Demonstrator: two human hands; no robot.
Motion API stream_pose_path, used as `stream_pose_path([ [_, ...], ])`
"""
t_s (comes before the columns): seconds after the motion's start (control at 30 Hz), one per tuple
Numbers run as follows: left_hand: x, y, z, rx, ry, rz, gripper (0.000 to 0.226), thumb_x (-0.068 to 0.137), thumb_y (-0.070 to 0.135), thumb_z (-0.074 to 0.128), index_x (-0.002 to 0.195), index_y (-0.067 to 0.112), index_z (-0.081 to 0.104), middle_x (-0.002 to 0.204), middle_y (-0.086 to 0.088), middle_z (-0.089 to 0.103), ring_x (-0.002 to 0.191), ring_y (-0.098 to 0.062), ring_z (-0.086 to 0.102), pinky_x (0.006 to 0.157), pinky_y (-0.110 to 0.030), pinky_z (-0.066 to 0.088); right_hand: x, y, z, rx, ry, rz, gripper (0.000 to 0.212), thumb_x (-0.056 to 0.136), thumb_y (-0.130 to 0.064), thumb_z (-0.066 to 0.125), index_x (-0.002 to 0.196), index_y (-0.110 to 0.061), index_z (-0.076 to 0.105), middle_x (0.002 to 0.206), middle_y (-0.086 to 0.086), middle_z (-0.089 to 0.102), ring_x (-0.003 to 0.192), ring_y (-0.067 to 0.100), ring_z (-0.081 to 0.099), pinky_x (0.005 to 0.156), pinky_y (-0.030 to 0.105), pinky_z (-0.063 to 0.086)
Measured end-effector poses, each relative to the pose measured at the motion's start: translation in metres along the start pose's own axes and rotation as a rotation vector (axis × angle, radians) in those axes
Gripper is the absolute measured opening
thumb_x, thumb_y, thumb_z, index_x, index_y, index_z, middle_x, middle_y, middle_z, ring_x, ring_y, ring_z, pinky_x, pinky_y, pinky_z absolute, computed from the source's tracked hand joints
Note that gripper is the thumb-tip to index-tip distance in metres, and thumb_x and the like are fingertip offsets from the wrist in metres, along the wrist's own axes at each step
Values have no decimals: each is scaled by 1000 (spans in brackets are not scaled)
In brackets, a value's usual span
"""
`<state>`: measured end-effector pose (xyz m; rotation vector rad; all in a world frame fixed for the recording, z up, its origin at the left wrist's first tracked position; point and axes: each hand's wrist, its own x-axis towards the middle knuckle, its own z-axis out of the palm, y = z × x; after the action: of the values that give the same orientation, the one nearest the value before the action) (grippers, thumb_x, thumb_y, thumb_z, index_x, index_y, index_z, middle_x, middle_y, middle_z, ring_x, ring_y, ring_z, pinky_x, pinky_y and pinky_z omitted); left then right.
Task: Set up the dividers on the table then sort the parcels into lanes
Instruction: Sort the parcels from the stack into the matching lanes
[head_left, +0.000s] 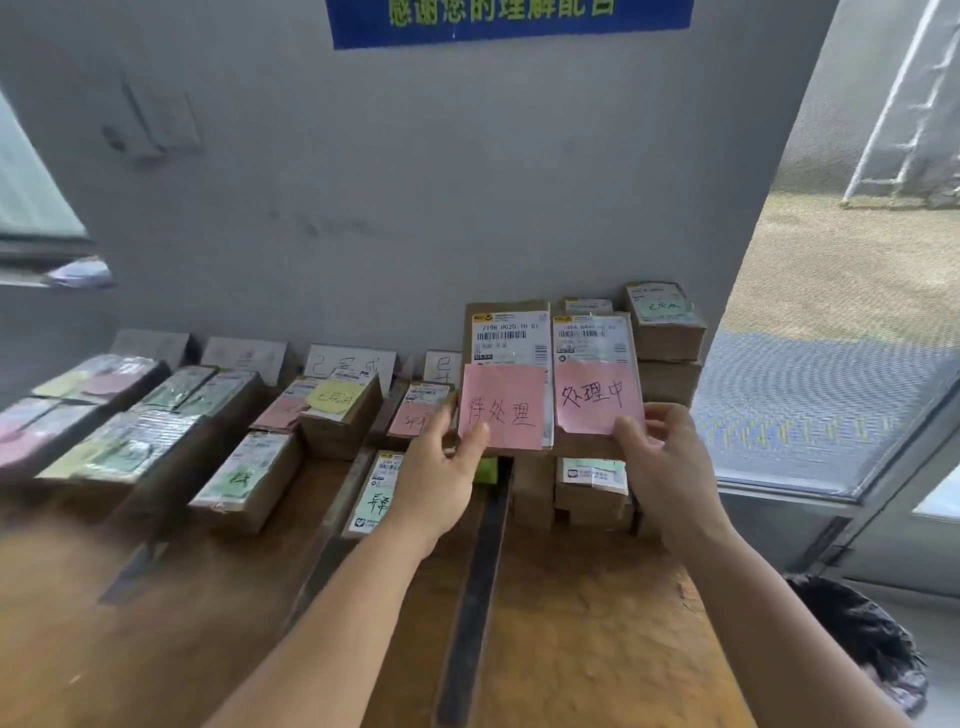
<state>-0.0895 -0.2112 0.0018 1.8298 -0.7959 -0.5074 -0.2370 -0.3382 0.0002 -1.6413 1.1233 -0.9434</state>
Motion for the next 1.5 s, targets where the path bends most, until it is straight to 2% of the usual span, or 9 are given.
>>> stream_pose_path([
  [0.1, -6, -11, -28, 0, 24, -5, 56, 97, 46, 45, 148, 30, 30, 144, 9, 45, 137, -16, 37, 110, -36, 32, -12, -11, 23, -1, -15, -1, 24, 91, -27, 56, 112, -17, 52, 103, -2, 62, 90, 14, 58, 79, 35, 48],
  [0.27, -16, -39, -85, -51, 38, -6, 52, 96, 46, 48, 145, 35, 36, 133, 12, 56, 124, -9, 49, 99, -27, 40, -44, -32, 69, 12, -73, 6, 22, 94, -28, 54, 114, -20, 49, 96, -10, 57, 81, 4, 55, 58, 22, 41],
  [0.4, -31, -59, -136, -58, 67, -13, 59, 90, 54, 49, 143, 36, 35, 133, 11, 56, 125, -10, 49, 105, -36, 41, -78, -50, 111, 38, -86, 30, 29, 92, -30, 56, 119, -19, 50, 105, -5, 61, 87, 8, 57, 70, 26, 46],
  [0.53, -44, -85, -189, -76, 96, -39, 78, 78, 66, 51, 148, 40, 26, 139, 6, 52, 130, -18, 46, 107, -49, 40, -113, -67, 155, 71, -87, 44, 28, 92, -29, 56, 117, -20, 50, 100, -7, 59, 81, 3, 55, 66, 25, 44],
  [0.7, -55, -111, -246, -114, 123, -36, 57, 93, 45, 53, 146, 34, 34, 129, 8, 60, 122, -13, 52, 106, -43, 43, -153, -88, 207, 118, -110, 74, 27, 91, -28, 58, 114, -22, 46, 104, -2, 64, 92, 16, 63, 77, 32, 54],
  [0.83, -64, -128, -293, -147, 172, -52, 48, 94, 41, 53, 140, 33, 41, 122, 8, 62, 115, -16, 56, 100, -39, 49, -177, -104, 247, 112, -136, 74, 30, 92, -28, 58, 119, -19, 49, 106, -3, 62, 92, 13, 57, 61, 18, 41],
  [0.93, -66, -142, -325, -162, 217, -78, 36, 94, 39, 54, 129, 37, 44, 120, 7, 63, 110, -15, 58, 93, -33, 53, -190, -116, 277, 91, -180, 71, 37, 93, -31, 58, 126, -19, 47, 114, -1, 63, 99, 17, 59, 73, 28, 49],
  [1.23, -68, -177, -407, -193, 383, -135, 50, 93, 47, 54, 139, 32, 44, 118, 5, 66, 115, -21, 57, 95, -47, 51, -207, -148, 365, 53, -385, -24, 42, 96, -33, 54, 134, -19, 41, 118, -1, 61, 105, 18, 57, 81, 31, 52],
  [1.5, -24, -198, -475, -217, 445, -142, 37, 99, 33, 49, 136, 32, 45, 111, 4, 67, 109, -18, 60, 95, -40, 52, -183, -168, 460, 26, -522, -54, 40, 96, -34, 54, 131, -18, 40, 111, -5, 55, 85, 5, 48, 60, 14, 39],
])
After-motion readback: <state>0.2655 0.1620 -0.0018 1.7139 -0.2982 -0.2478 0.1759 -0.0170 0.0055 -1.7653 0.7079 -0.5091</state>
